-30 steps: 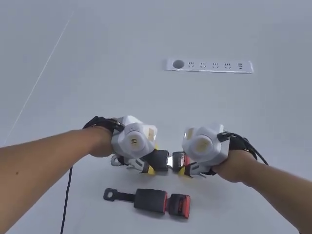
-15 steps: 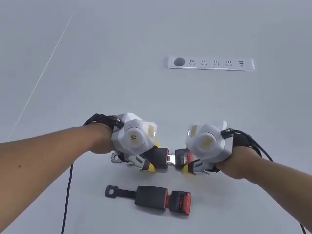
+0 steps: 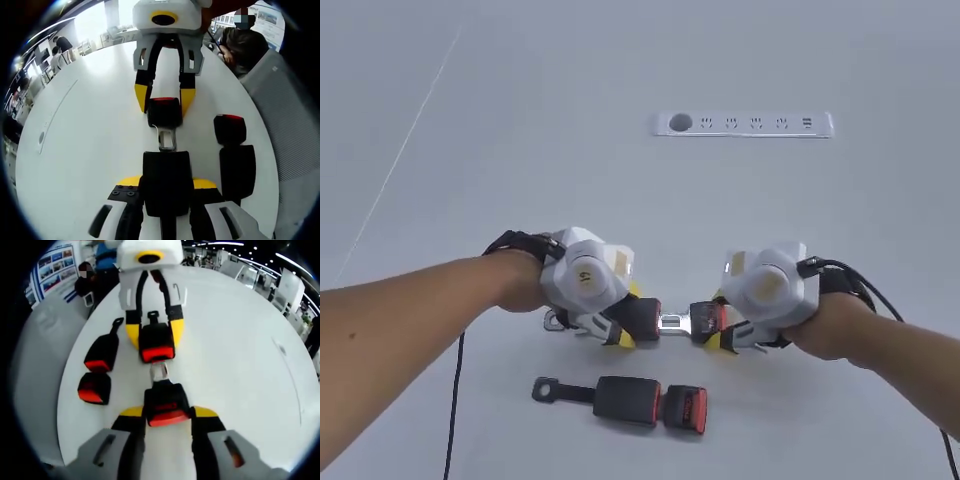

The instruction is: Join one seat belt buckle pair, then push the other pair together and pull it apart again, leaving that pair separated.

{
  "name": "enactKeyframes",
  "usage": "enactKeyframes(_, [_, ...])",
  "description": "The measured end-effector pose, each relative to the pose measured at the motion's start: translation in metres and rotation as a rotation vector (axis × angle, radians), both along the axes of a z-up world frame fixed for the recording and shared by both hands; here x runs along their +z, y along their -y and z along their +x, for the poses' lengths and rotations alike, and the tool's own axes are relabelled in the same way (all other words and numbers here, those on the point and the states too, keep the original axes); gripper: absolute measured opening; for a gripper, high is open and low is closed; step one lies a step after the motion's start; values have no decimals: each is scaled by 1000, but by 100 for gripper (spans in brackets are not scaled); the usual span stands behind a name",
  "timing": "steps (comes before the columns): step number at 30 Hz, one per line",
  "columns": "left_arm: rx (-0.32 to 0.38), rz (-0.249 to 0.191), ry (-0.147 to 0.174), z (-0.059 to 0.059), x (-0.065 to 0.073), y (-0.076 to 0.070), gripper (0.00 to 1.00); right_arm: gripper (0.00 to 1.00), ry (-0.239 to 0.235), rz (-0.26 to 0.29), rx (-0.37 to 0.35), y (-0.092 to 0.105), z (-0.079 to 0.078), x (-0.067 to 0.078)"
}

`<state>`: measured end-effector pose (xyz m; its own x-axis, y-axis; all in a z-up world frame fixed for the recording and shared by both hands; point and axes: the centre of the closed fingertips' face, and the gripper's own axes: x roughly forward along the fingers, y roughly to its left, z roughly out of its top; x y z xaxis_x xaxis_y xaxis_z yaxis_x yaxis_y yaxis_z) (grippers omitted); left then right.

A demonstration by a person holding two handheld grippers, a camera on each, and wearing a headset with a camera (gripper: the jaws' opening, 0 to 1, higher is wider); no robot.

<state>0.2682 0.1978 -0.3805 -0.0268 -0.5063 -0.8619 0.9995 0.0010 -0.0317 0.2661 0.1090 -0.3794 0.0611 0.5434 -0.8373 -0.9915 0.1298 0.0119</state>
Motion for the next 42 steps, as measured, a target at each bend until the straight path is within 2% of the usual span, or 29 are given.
enactKeyframes(4, [2,2,0,0,0,0,36,36,-3,17,-15,10,0,0])
enactKeyframes(25, [5,9,2,-2,2,1,36,36,-2,18,-65,69,-7,1])
enactKeyframes(42, [14,5,2,-2,1,0,36,37,-15,4,-91,98,-11,1])
